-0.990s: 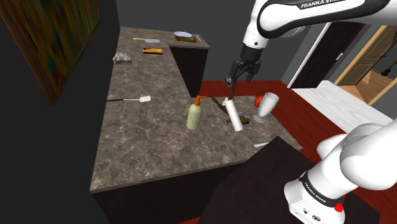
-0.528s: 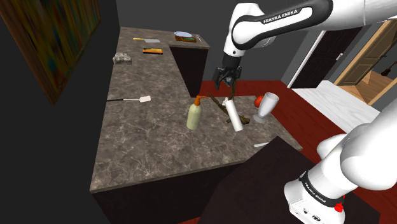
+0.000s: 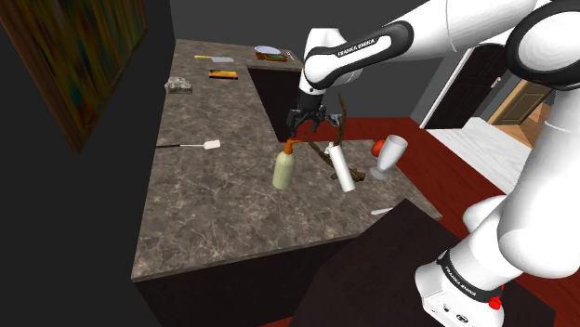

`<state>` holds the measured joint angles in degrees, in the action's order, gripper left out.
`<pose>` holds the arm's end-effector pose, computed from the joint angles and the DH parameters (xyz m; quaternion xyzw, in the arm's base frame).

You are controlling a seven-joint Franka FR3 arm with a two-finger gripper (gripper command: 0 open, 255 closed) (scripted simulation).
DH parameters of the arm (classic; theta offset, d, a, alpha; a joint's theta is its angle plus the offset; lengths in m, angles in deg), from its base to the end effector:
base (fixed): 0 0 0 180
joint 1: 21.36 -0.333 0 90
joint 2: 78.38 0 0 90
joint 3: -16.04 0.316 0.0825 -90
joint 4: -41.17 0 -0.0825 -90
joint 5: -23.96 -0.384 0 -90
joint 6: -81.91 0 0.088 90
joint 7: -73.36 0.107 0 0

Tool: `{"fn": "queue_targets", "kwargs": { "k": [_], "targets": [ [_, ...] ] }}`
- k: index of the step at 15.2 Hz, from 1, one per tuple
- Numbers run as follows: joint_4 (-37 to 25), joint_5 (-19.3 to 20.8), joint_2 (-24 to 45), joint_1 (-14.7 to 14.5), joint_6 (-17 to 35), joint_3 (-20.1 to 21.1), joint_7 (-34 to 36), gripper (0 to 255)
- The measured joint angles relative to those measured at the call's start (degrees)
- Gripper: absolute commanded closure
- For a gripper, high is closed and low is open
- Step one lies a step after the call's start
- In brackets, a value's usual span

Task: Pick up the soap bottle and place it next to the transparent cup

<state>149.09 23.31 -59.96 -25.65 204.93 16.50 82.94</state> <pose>0.6158 0.0514 0.3337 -0.9985 0.0455 0.0295 0.0023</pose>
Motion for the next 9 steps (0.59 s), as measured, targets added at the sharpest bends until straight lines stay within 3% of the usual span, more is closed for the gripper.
{"fn": "queue_targets", "kwargs": {
  "k": [5,9],
  "targets": [
    [-11.8,0.64,11.52,-0.61,-0.34,0.11,0.35,0],
    [-13.16,0.78,14.91,-0.83,1.66,0.14,0.52,0]
  ]
}}
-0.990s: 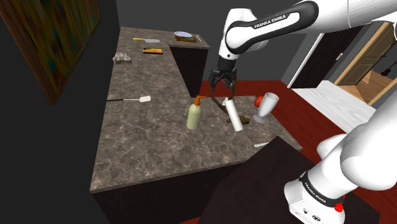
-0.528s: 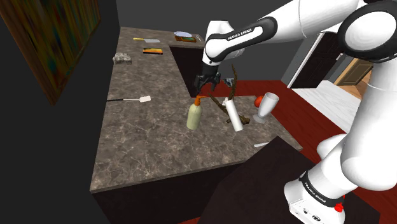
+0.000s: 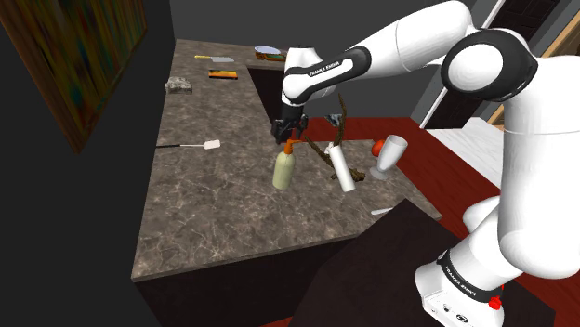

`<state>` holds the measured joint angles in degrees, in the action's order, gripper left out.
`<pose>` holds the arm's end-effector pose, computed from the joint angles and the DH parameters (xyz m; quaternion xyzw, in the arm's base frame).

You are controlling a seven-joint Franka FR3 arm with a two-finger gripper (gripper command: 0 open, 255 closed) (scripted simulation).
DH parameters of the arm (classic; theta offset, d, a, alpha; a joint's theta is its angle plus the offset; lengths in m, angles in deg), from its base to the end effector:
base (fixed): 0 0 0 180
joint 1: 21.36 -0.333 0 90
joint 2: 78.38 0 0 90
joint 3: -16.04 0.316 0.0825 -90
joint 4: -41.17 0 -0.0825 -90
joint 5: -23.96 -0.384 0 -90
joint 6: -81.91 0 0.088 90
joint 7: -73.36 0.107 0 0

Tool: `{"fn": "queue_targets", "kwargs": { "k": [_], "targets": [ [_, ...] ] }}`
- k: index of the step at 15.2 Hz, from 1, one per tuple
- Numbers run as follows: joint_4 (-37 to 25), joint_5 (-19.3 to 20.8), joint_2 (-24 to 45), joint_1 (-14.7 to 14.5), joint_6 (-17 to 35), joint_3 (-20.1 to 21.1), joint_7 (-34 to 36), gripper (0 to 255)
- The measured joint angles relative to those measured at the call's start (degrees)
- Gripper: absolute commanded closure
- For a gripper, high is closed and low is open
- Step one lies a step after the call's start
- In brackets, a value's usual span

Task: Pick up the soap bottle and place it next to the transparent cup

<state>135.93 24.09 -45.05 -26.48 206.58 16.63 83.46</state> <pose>0.6739 0.0665 0.2677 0.9988 -0.0384 -0.0298 0.0022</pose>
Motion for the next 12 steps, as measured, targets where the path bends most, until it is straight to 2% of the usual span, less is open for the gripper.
{"fn": "queue_targets", "kwargs": {
  "k": [4,11,12],
  "targets": [
    [0.56,0.03,1.67,-0.06,2.22,-0.01,0.08,0],
    [0.78,0.03,1.9,-0.03,2.71,-0.01,0.05,0],
    [0.78,0.03,1.9,-0.03,2.71,-0.01,0.05,255]
  ]
}}
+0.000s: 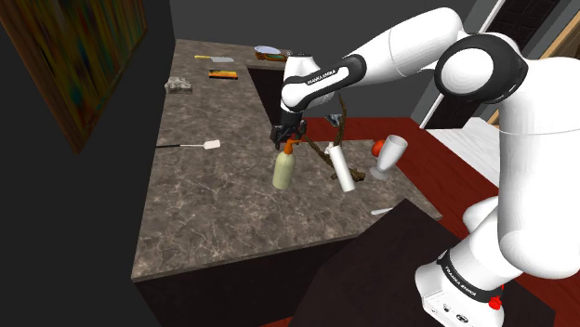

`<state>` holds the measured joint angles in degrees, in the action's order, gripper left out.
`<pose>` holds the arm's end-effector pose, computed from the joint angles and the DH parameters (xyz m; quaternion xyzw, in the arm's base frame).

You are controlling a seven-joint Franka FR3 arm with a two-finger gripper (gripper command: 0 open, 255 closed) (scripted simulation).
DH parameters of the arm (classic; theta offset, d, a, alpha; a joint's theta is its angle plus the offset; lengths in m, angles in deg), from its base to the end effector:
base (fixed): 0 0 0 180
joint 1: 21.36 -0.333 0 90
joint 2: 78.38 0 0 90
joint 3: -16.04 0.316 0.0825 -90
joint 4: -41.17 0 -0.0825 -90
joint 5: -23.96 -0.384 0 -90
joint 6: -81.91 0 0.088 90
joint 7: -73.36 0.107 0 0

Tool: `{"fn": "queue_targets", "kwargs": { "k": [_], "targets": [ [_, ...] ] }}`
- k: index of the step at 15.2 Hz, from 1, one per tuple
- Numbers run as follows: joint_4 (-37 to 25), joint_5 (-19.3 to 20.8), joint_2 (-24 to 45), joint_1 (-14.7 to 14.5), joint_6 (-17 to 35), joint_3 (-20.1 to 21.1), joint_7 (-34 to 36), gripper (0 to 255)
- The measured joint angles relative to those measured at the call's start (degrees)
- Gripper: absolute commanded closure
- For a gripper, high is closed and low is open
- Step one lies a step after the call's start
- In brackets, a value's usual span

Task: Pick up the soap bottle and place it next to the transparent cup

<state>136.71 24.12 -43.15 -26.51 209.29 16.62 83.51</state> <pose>0.6726 0.0667 0.2433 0.9988 -0.0385 -0.0295 0.0022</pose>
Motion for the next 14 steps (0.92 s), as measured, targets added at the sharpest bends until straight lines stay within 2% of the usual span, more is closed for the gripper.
{"fn": "queue_targets", "kwargs": {
  "k": [10,14],
  "targets": [
    [-0.01,-0.01,-0.01,0.0,0.01,0.01,0.0,255],
    [0.01,-0.01,-1.56,0.04,-1.56,0.0,-0.05,255]
  ]
}}
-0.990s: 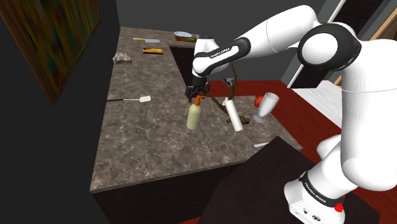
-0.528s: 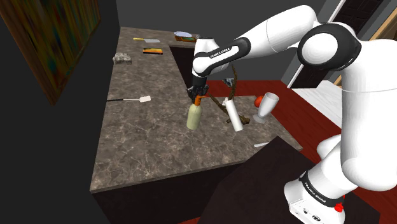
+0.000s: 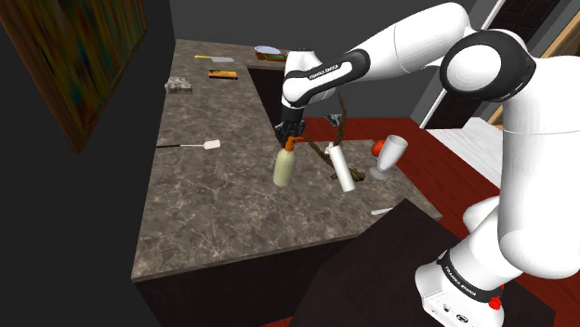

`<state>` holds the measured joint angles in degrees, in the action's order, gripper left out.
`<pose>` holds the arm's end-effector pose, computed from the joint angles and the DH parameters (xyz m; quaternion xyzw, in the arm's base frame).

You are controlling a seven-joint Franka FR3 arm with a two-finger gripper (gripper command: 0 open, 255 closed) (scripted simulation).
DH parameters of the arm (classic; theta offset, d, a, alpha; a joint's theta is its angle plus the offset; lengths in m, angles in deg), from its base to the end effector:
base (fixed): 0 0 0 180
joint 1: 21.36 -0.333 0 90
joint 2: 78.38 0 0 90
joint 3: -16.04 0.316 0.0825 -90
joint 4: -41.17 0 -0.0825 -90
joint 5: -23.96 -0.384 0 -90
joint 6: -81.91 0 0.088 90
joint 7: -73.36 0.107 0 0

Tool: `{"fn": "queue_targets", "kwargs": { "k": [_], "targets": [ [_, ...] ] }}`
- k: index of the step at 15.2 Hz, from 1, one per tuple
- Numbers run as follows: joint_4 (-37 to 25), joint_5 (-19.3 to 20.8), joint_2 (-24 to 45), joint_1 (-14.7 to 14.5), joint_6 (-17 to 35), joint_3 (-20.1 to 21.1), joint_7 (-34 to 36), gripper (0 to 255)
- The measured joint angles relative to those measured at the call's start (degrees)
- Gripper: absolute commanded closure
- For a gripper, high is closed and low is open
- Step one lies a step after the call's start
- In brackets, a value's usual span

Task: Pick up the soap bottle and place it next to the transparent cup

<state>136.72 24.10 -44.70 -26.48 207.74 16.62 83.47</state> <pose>0.6718 0.0662 0.2592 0.9988 -0.0385 -0.0296 0.0022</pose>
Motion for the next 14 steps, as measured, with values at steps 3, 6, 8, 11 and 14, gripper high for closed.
{"fn": "queue_targets", "kwargs": {
  "k": [3,6,8,11,14],
  "targets": [
    [-0.57,-0.01,-1.13,0.01,-1.68,0.0,0.0,255],
    [-1.0,-0.04,-2.38,0.06,-3.38,0.0,-0.07,255],
    [-1.56,-0.02,-3.04,-0.07,-4.58,0.05,0.11,255],
    [-1.97,-0.04,-4.23,-0.01,-6.19,0.04,0.04,255],
    [-2.6,-0.06,-5.42,0.0,-8.0,0.04,0.04,255]
  ]
}}
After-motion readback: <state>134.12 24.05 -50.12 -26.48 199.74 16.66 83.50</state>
